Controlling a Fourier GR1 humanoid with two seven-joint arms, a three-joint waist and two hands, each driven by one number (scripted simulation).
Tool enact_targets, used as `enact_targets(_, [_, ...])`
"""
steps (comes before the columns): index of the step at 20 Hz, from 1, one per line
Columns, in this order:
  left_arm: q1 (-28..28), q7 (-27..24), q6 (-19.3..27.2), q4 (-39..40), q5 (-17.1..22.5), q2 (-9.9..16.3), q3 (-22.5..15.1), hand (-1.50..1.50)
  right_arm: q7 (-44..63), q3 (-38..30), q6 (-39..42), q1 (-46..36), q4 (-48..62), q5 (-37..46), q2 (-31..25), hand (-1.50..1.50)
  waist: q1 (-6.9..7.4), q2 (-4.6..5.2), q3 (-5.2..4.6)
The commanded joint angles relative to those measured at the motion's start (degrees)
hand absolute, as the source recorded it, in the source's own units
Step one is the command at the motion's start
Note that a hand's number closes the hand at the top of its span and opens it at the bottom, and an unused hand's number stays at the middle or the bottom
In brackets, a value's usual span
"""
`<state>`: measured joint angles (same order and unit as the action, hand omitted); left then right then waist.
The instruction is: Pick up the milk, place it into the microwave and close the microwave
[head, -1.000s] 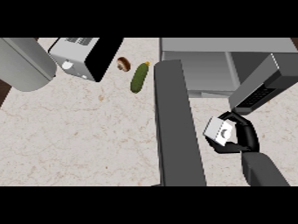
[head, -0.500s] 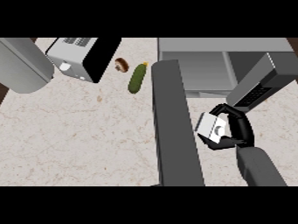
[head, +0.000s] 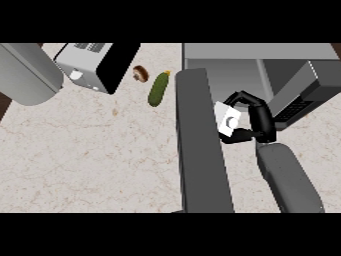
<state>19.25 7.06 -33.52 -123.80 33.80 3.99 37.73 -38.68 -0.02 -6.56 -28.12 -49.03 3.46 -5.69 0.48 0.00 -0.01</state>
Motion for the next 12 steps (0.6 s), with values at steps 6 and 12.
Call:
enact_targets(6, [-4.4, -1.4, 0.2, 4.5, -2.8, 1.8, 1.0, -1.50, 5.2, -1.5, -9.2, -16.4, 14.4, 7.4, -1.0, 1.50, 0.72, 0.30, 0.02])
enact_targets(12, [-4.5, -1.0, -0.3, 4.2, -3.1, 0.9, -0.7, -1.50, 1.6, -3.6, -18.4, -23.8, 29.3, 11.0, 0.2, 1.50, 2.56, 1.09, 0.09])
